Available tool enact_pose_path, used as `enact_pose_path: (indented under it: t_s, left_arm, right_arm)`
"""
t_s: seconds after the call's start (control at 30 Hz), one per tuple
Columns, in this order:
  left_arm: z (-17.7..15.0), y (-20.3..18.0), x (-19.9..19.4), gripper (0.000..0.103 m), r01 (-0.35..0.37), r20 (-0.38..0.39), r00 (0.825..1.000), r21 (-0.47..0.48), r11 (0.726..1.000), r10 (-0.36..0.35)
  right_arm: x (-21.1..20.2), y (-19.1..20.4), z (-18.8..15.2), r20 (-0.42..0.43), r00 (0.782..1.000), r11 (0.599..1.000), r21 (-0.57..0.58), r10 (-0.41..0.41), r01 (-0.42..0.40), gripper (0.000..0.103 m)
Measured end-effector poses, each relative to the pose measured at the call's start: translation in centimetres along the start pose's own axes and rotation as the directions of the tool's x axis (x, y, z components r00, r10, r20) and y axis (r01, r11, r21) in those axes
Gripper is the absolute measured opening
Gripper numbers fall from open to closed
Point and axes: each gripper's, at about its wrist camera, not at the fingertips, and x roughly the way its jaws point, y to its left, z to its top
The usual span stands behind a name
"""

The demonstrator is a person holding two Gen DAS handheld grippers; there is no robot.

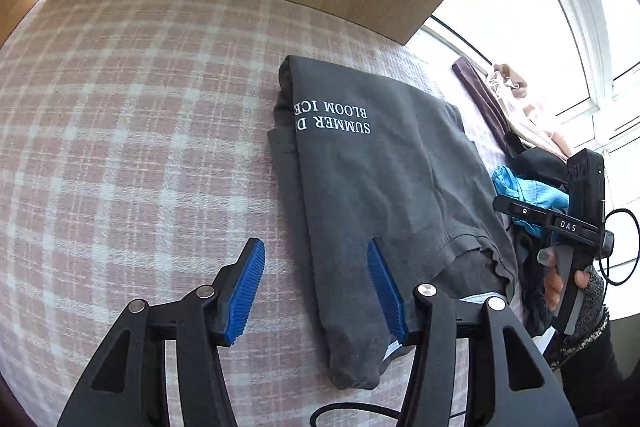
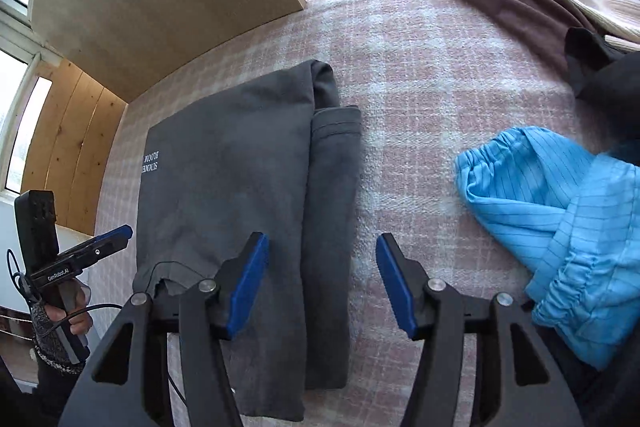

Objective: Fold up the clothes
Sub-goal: 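Carry the grey bundle with both grippers toward the wooden board corner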

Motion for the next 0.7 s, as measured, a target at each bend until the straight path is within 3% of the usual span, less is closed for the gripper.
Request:
enact_pose_path:
  t_s: [0.07,0.23,0.3,0.4,0.53,0.57,0.6,0.7]
  left_arm:
    - [0.0,-0.7,0.9,0.053,-0.042,-0.013,0.999,0.004,0.999,0.042]
    - [0.1,-0.7,2.2,0.057,-0.031,-0.009,0.999,-0.05,0.998,0.03]
    - [0.0,-1.0,2.3,0.06,-0.028,-0.008,1.0,-0.057,0.998,0.028]
    - [-0.2,-2.3,2.8,0.065,-0.022,-0.024,0.999,-0.011,1.0,0.022]
    - [-0.5,-3.3,2.9,0.064,-0.043,0.003,0.999,0.039,0.998,0.043]
    - [-0.6,-3.1,2.8,0.063,-0.039,0.013,0.999,0.03,0.999,0.038]
    - [-0.6,-3.0,2.7,0.054,-0.046,0.019,0.999,0.026,0.999,0.045]
    - [-0.5,-2.8,2.7,0.022,-0.027,0.027,0.999,0.018,0.999,0.027]
  right_arm:
    - [0.1,0.6,-0.3,0.011,1.0,1.0,-0.024,-0.008,0.008,0.056]
    - [0.8,0.7,-0.8,0.015,0.998,0.996,-0.064,-0.06,0.061,0.056]
    - [1.0,0.6,-1.0,0.02,0.998,0.995,-0.077,-0.066,0.067,0.06]
    - [1.2,1.5,-1.6,0.041,0.997,0.991,-0.119,-0.065,0.069,0.073]
    - [1.6,2.8,-2.5,0.067,0.997,0.977,-0.21,-0.027,0.041,0.073]
    - [1.6,2.9,-2.7,0.071,0.997,0.975,-0.22,-0.019,0.034,0.073]
    - [1.6,2.9,-2.7,0.076,0.997,0.973,-0.23,-0.007,0.025,0.065]
    - [1.6,2.4,-2.5,0.058,0.997,0.977,-0.211,0.042,-0.029,0.039]
